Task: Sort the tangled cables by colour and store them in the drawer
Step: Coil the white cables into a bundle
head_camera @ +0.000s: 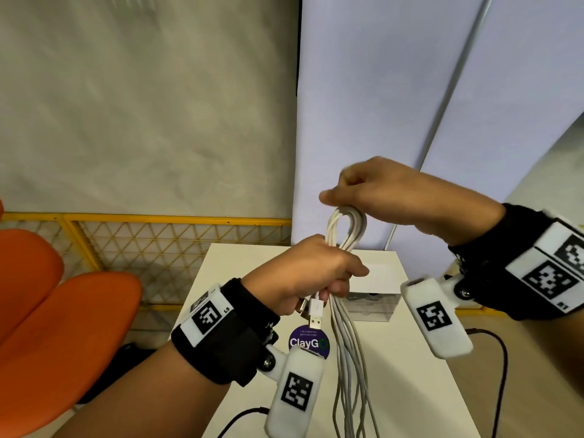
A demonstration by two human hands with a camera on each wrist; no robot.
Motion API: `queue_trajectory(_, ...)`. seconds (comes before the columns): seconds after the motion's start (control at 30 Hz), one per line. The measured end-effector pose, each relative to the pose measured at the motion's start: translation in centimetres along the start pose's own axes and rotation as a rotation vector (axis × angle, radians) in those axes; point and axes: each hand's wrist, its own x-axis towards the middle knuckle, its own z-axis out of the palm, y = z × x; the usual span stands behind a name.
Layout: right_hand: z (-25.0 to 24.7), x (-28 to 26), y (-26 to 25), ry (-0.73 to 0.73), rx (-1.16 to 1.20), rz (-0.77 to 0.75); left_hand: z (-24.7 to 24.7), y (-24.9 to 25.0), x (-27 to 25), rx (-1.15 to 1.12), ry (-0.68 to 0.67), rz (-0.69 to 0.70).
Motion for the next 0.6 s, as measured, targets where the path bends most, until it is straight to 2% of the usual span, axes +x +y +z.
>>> queue_trajectory(0.07, 0.2, -0.3, 0.5, 0.0, 0.192, -0.063, 0.0, -0.3, -0.1, -0.096, -0.025, 0.006)
queue_trajectory(0.13, 1.5, -0.5, 1.2, -0.105, 0.496, -0.074, 0.3, -0.5, -0.1, -0.145, -0.058, 0.006)
queue_trajectory(0.2, 3.0, -1.0, 1.6, -0.241, 0.832, -0.003, 0.6, -0.6, -0.1, -0.189, -0.096, 0.0)
queue_trajectory(0.27, 4.2, -1.6, 1.2, -0.315, 1.039, 0.053, 0.7, -0.8, 0.0, -0.22, -0.128, -0.014)
queue_trajectory(0.3, 4.5, -1.8, 0.9, -0.301, 1.073, 0.069, 0.7, -0.9, 0.0, -0.222, -0.146, -0.022)
queue_trajectory(0.43, 5.5, -1.6, 0.4, -0.091, 1.025, 0.127, 0.8, -1.2, -0.2, -0.194, -0.174, -0.027)
queue_trajectory(0.6, 6.1, -1.4, -0.1, -0.056, 0.984, 0.15, 0.9, -1.7, -0.4, -0.181, -0.187, 0.015)
